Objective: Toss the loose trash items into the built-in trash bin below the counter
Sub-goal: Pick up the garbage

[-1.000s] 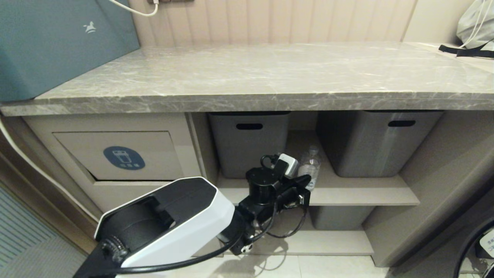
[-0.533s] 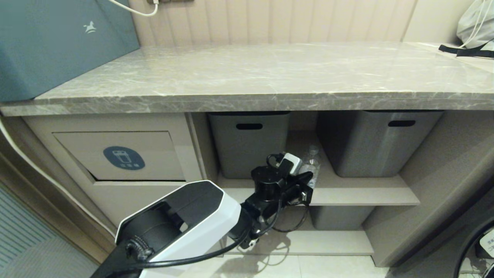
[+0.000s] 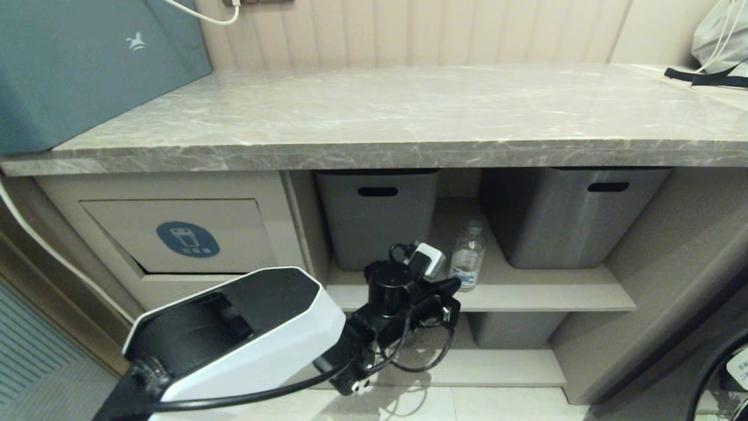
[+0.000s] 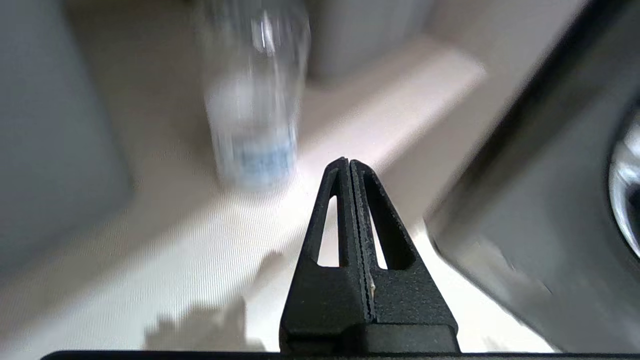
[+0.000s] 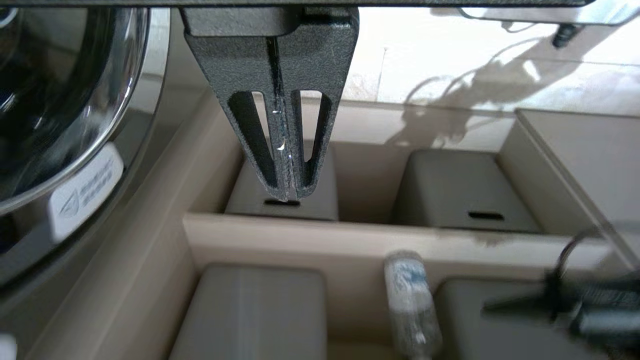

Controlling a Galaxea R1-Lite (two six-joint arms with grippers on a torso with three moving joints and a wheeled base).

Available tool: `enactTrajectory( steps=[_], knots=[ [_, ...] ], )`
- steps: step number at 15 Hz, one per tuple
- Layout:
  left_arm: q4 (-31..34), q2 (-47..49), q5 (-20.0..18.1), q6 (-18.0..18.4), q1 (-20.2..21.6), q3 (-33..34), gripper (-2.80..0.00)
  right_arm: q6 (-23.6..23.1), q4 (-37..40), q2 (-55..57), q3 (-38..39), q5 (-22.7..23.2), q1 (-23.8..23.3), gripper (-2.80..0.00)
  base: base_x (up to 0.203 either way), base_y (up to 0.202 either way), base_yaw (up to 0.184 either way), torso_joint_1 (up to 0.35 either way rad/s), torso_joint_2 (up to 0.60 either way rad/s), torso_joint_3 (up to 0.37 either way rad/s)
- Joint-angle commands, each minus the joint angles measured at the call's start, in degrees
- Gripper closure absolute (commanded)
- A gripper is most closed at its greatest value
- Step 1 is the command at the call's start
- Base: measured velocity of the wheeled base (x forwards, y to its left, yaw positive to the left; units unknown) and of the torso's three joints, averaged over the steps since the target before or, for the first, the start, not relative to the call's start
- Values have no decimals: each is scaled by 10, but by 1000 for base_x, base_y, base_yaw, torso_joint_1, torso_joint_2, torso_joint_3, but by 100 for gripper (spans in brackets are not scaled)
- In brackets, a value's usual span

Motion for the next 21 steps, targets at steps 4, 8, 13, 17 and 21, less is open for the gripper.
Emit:
enactTrajectory(
  steps=[4,8,13,17,21],
  knots=[
    [-16,-163,13,-40,22,219,0,29,-18,297,-122,36,2,0,0,0,0,0,0,0],
    [-19,-290,23,-55,64,341,0,50,-155,623,-178,94,28,0,0,0,0,0,0,0],
    [-18,-371,27,-57,82,394,0,65,-526,892,-154,91,80,0,0,0,0,0,0,0],
    [-19,-379,27,-56,82,394,0,67,-625,982,-136,106,110,0,0,0,0,0,0,0],
    [-18,-393,28,-60,82,408,0,63,-748,1064,-137,118,128,-280,0,0,0,0,0,0]
  ],
)
